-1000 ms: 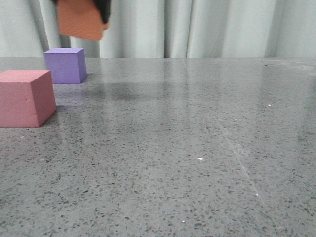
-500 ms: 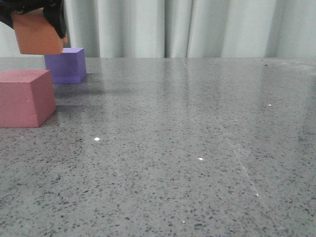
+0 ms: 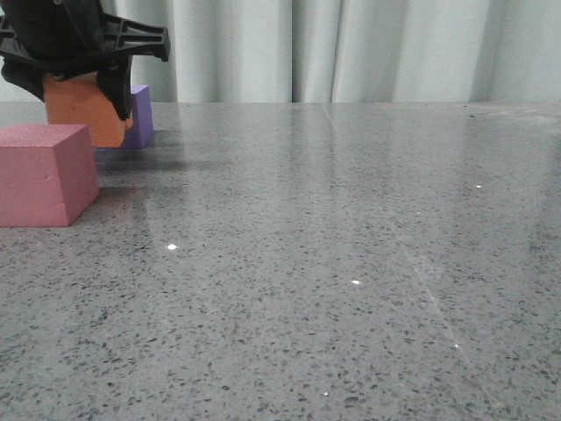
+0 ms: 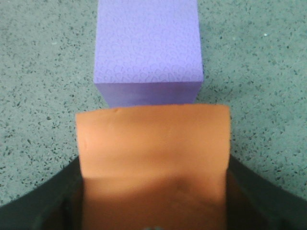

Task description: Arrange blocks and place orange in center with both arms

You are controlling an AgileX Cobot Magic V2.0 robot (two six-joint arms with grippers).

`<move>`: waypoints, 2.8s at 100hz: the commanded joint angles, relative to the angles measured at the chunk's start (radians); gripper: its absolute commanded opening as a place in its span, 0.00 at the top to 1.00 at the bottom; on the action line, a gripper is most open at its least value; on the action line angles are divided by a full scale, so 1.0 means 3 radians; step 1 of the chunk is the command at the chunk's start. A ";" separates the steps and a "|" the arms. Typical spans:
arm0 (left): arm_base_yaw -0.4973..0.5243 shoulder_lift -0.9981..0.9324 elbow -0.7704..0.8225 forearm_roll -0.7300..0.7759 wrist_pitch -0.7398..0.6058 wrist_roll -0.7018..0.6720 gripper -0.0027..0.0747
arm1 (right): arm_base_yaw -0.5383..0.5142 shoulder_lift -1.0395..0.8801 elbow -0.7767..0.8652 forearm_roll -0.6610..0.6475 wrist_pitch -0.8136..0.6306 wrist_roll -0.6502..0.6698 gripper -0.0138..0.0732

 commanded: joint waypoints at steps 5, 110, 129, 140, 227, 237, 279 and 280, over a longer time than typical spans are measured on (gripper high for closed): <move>0.0013 -0.0059 -0.0091 0.0067 -0.0094 -0.0004 0.99 | -0.0020 -0.0068 -0.0047 -0.0008 -0.0285 -0.0030 0.98; 0.0006 0.0000 -0.0083 0.0034 -0.0119 0.0168 0.14 | -0.0020 -0.0068 -0.0047 -0.0008 -0.0285 -0.0030 0.98; 0.0006 -0.0126 -0.0083 0.0034 -0.0096 0.0171 0.14 | -0.0020 -0.0068 -0.0047 -0.0008 -0.0285 -0.0030 0.98; 0.0006 -0.0290 -0.0083 0.0020 -0.0044 0.0204 0.14 | -0.0020 -0.0068 -0.0047 -0.0008 -0.0285 -0.0030 0.98; 0.0006 -0.3094 0.1753 0.0256 -0.0531 0.0420 0.78 | -0.0020 -0.0068 -0.0047 -0.0008 -0.0285 -0.0030 0.98; 0.0006 -0.3446 0.2051 0.0269 -0.0531 0.0412 0.96 | -0.0020 -0.0068 -0.0047 -0.0008 -0.0285 -0.0030 0.98; 0.0006 -0.4172 0.2653 0.0297 -0.0143 0.0413 0.99 | -0.0020 -0.0068 -0.0047 -0.0008 -0.0285 -0.0030 0.98; 0.0006 -0.4172 0.2653 0.0297 -0.0125 0.0413 0.99 | -0.0020 -0.0068 -0.0047 -0.0008 -0.0285 -0.0030 0.98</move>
